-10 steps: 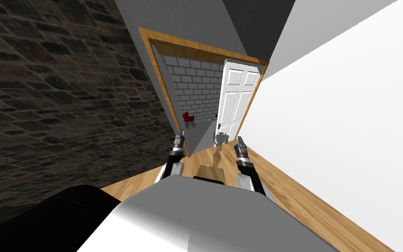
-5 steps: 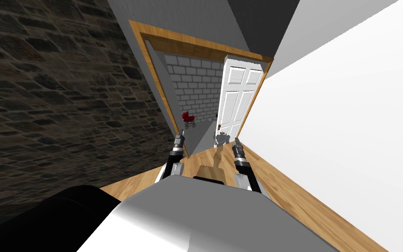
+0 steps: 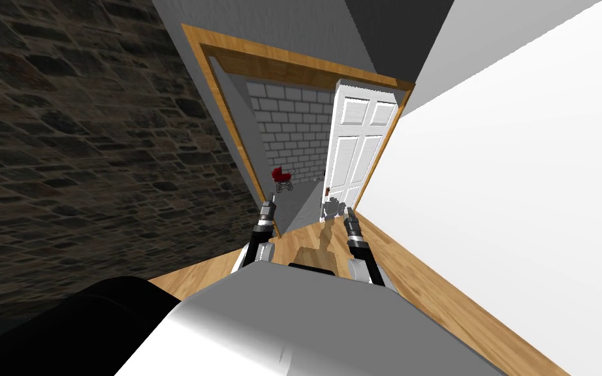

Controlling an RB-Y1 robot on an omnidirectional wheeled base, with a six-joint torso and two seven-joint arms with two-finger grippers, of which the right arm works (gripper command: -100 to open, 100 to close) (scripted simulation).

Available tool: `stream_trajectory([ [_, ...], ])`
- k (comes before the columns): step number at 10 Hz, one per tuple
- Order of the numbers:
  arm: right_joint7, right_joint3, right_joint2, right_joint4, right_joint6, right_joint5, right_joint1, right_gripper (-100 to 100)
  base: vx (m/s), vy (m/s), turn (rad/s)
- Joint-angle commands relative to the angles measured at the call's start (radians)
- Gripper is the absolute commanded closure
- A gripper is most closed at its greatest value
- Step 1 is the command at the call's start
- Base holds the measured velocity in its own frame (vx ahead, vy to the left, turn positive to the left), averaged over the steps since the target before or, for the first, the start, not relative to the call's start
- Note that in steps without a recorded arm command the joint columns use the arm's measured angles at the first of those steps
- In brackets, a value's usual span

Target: Push the door open

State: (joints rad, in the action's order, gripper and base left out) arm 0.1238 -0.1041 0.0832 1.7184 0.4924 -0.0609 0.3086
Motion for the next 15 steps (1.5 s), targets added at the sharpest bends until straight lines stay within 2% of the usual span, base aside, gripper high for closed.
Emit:
stream_trajectory([
  [1,-0.002,-0.005,0.001,-0.033,0.006,0.000,-0.017,-100,0.095,-0.069,0.046],
  [6,-0.013,-0.020,0.009,-0.151,0.038,-0.001,-0.067,-100,0.095,-0.078,0.043],
  [15,-0.033,-0.048,0.011,-0.368,0.098,-0.003,-0.159,-100,0.089,-0.077,0.045],
])
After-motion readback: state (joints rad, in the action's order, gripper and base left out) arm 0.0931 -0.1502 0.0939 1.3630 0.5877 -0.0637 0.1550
